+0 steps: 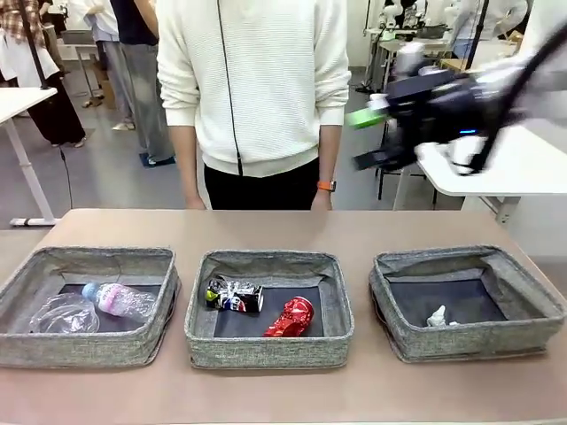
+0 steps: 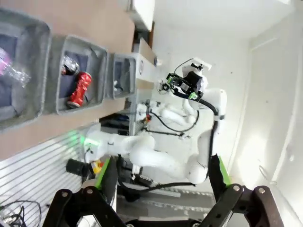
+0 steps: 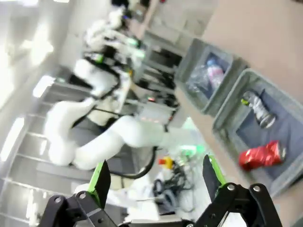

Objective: Sort the waste into the appropriate baskets.
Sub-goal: Place the picked waste into the Fabric basket indicated by the person.

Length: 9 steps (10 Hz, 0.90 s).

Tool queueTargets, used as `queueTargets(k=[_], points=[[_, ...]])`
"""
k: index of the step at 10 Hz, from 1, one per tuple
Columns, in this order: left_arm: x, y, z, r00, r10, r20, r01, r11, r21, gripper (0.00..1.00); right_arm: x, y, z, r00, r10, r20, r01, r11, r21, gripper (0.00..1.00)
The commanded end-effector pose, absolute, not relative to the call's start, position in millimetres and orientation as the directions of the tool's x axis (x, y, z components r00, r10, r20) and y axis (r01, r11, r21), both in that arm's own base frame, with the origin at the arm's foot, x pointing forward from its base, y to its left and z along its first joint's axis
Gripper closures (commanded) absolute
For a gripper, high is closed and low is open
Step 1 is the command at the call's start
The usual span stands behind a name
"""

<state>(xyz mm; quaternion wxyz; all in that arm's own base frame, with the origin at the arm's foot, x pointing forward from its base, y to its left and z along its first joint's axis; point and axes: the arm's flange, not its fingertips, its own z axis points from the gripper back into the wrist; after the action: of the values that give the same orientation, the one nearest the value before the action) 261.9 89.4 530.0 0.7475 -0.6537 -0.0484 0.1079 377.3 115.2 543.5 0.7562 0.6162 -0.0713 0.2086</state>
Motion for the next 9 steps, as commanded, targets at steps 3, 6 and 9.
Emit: queueTargets(k=[3, 6, 9], points=[[247, 100, 483, 0.979, 0.092, -0.184, -0.190, 0.062, -0.980, 0.00, 274, -78, 483, 0.993, 0.012, 0.119, -0.119, 0.033, 0.992, 0.00], [249, 103, 480, 0.978, 0.080, -0.193, -0.193, -0.007, -0.981, 0.00, 240, -68, 451, 0.978, -0.123, 0.169, -0.151, 0.143, 0.978, 0.00], [256, 108, 483, 0.971, 0.086, -0.222, -0.224, 0.016, -0.974, 0.00, 246, -106, 462, 0.992, -0.041, 0.118, -0.116, 0.036, 0.993, 0.00]])
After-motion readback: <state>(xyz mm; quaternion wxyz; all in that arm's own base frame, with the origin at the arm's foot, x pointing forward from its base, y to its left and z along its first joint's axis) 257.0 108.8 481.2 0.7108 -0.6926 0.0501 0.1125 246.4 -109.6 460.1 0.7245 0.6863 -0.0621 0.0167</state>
